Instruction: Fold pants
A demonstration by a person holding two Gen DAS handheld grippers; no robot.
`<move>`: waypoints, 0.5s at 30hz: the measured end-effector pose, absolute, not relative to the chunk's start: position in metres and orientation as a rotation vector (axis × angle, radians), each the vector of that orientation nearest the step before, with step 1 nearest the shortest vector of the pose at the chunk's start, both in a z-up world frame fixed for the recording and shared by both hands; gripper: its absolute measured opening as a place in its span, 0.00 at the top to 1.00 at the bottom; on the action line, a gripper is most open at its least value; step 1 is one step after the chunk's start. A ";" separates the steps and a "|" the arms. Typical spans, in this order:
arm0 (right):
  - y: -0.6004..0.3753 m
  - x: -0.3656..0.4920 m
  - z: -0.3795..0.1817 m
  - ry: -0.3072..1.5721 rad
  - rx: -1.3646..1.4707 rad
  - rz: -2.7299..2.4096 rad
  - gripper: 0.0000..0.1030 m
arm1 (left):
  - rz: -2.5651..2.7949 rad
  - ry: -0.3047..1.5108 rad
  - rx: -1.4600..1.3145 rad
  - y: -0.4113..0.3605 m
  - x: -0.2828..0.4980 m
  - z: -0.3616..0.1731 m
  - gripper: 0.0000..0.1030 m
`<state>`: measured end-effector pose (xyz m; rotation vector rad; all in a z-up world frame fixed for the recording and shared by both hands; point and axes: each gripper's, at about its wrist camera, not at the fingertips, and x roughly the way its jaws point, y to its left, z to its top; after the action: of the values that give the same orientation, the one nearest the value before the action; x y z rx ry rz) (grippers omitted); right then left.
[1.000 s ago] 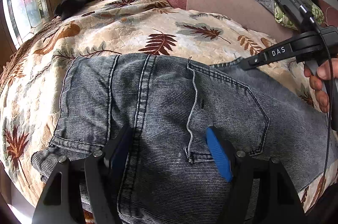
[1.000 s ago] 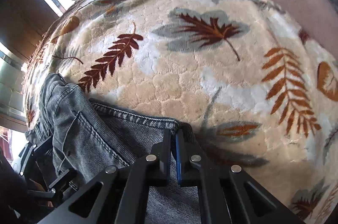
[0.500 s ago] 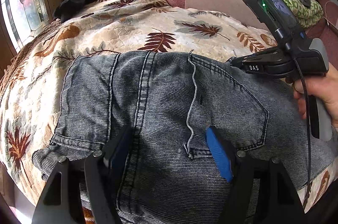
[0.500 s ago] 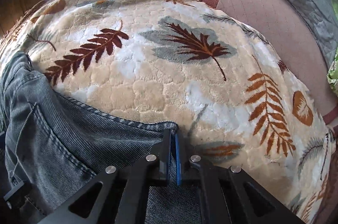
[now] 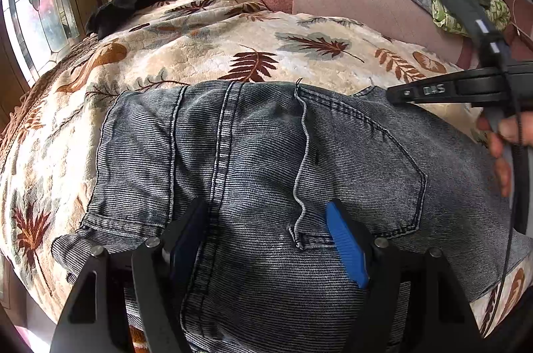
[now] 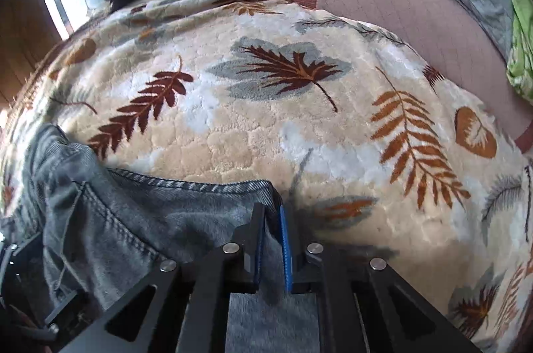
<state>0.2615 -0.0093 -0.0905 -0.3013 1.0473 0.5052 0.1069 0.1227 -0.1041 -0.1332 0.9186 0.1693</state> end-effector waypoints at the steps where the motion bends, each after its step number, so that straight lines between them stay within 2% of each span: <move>1: -0.025 0.254 -0.082 1.046 -0.243 0.513 0.89 | 0.172 0.919 -0.134 0.122 0.107 -0.104 0.28; 4: -0.087 0.226 -0.065 1.055 -0.089 0.501 0.89 | 0.177 0.919 -0.134 0.122 0.107 -0.104 0.27; 8: -0.195 0.200 -0.068 1.130 0.165 0.402 0.89 | 0.184 0.920 -0.140 0.122 0.107 -0.104 0.27; 15: -0.351 0.208 -0.126 1.216 0.508 0.200 0.90 | 0.215 0.911 -0.111 0.115 0.108 -0.107 0.25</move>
<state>0.2078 -0.3510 -0.1257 0.5076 1.2165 0.2004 0.1083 0.1154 -0.1066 -0.1107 0.9106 0.2148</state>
